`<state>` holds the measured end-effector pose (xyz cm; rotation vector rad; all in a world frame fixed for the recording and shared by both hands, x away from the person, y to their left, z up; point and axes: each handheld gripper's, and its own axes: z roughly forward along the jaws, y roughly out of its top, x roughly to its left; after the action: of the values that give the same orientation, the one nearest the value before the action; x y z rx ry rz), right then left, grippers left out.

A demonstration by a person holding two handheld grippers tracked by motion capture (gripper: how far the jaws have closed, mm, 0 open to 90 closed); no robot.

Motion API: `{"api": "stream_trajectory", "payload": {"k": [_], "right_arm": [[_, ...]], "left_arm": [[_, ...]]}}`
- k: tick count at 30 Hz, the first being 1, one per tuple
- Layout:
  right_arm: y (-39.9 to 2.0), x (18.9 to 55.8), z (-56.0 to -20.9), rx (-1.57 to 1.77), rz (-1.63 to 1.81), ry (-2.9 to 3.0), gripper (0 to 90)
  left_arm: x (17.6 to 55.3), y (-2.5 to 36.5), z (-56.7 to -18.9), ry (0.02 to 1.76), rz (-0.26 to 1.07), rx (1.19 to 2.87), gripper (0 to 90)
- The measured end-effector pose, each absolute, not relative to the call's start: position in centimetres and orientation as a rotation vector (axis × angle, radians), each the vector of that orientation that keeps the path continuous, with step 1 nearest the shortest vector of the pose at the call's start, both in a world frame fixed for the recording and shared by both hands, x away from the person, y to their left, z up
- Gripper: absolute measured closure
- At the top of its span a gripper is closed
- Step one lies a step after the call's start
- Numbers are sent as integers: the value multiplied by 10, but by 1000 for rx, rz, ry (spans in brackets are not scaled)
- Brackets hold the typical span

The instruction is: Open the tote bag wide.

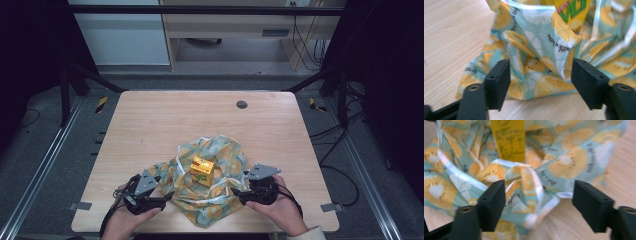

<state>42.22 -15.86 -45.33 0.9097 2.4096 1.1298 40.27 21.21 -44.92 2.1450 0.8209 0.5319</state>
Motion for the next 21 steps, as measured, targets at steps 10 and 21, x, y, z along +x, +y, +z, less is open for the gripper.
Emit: {"api": "stream_trajectory", "payload": {"k": [10, 21], "right_arm": [[-194, 425, -425, 1008, 1217, 2247, 124], [-227, 451, -411, 1174, 1198, 2023, 80]], "left_arm": [[409, 232, -424, 904, 513, 1962, 121], [449, 263, -409, 1027, 641, 1918, 96]]}}
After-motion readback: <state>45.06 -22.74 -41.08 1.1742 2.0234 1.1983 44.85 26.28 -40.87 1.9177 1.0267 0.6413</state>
